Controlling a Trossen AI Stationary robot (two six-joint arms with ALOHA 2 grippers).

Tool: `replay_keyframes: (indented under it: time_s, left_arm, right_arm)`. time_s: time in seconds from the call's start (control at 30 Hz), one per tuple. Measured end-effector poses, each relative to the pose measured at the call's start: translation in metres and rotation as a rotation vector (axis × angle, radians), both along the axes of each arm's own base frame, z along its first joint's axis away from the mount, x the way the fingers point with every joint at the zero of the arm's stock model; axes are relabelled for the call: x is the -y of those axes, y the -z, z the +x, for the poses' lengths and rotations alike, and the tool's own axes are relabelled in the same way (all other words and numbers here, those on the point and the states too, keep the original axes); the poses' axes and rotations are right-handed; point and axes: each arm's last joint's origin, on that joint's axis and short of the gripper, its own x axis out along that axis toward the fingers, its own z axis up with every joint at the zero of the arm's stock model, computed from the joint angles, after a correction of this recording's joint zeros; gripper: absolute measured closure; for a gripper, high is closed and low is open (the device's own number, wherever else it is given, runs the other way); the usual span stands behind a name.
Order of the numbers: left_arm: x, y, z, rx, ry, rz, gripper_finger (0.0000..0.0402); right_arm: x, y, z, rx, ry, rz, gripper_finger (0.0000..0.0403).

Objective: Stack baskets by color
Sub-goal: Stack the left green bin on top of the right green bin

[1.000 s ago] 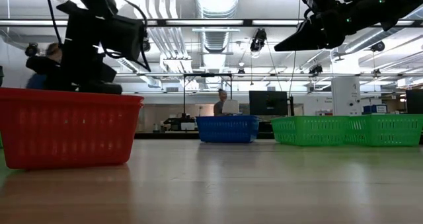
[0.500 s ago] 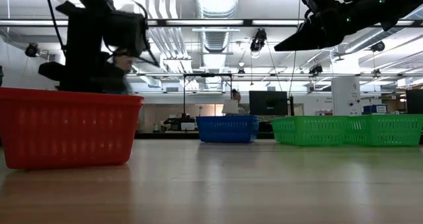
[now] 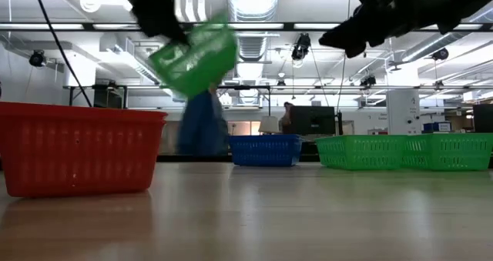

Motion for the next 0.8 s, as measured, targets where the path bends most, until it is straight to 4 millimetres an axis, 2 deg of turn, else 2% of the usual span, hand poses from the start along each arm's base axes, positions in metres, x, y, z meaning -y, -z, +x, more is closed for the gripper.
replay_keyframes:
  time_s: [0.17,0.27,0.57,0.8]
  left_arm:
    - [0.012,-0.022,0.009,0.282,0.519,0.137,0.0401]
    - [0.017,-0.026,0.014,0.366,0.728,0.198,0.0401]
    - [0.025,-0.015,0.028,0.463,1.068,0.191,0.0401]
    - [0.027,-0.005,0.044,0.501,1.102,0.212,0.0402]
  right_arm:
    - [-0.003,-0.015,0.002,0.051,-0.14,-0.017,0.0249]
    - [-0.005,-0.03,0.004,0.092,-0.226,-0.018,0.0228]
    - [-0.011,-0.062,0.012,0.171,-0.505,-0.034,0.0202]
    - [-0.007,-0.06,0.044,0.162,-0.636,-0.08,0.0202]
